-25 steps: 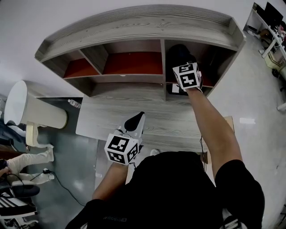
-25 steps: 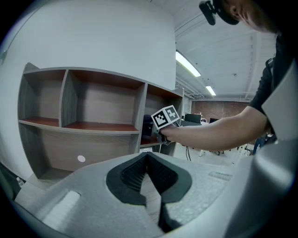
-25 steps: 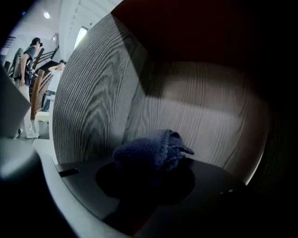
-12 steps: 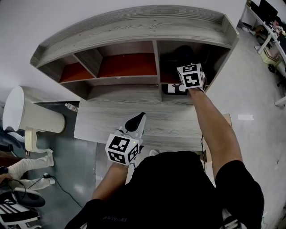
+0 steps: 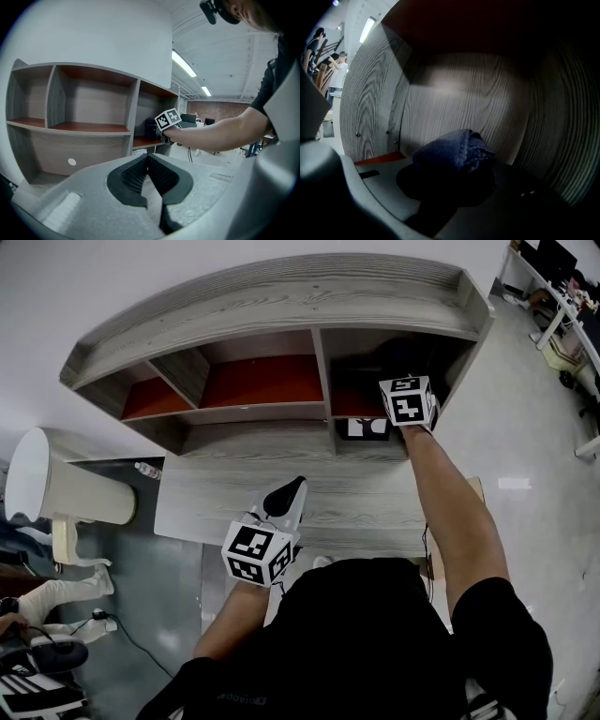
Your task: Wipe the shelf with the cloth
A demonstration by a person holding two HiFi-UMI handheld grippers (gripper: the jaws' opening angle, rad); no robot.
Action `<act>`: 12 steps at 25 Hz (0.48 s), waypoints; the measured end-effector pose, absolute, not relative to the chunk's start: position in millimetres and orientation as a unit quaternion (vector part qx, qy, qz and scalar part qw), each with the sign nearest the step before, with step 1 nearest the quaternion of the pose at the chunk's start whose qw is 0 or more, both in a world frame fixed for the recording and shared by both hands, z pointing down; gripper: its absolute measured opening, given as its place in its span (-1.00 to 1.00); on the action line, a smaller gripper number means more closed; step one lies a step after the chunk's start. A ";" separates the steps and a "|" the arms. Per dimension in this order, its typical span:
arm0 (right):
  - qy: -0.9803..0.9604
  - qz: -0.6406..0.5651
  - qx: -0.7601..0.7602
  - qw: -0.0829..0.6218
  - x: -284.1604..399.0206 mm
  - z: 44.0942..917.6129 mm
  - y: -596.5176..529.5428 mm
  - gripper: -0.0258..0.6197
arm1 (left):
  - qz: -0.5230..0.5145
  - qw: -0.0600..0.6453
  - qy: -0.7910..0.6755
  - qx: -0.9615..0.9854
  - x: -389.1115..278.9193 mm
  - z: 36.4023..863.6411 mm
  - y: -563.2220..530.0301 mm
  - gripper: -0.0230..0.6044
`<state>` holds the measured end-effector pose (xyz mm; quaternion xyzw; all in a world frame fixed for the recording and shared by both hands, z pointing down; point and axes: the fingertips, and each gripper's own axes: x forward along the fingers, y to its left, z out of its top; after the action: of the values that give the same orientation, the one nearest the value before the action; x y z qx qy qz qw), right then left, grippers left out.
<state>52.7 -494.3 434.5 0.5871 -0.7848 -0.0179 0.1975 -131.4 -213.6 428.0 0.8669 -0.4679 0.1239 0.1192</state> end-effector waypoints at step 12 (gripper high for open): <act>-0.773 -0.006 0.606 0.190 73.3 439.1 -497.1 -0.61 | 0.121 0.118 -0.467 0.868 -132.4 425.8 -217.0 -0.90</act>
<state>73.3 -497.1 439.1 0.6057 -0.7726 -0.0062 0.1903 -132.4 -217.0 425.8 0.8680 -0.4669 0.1212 0.1177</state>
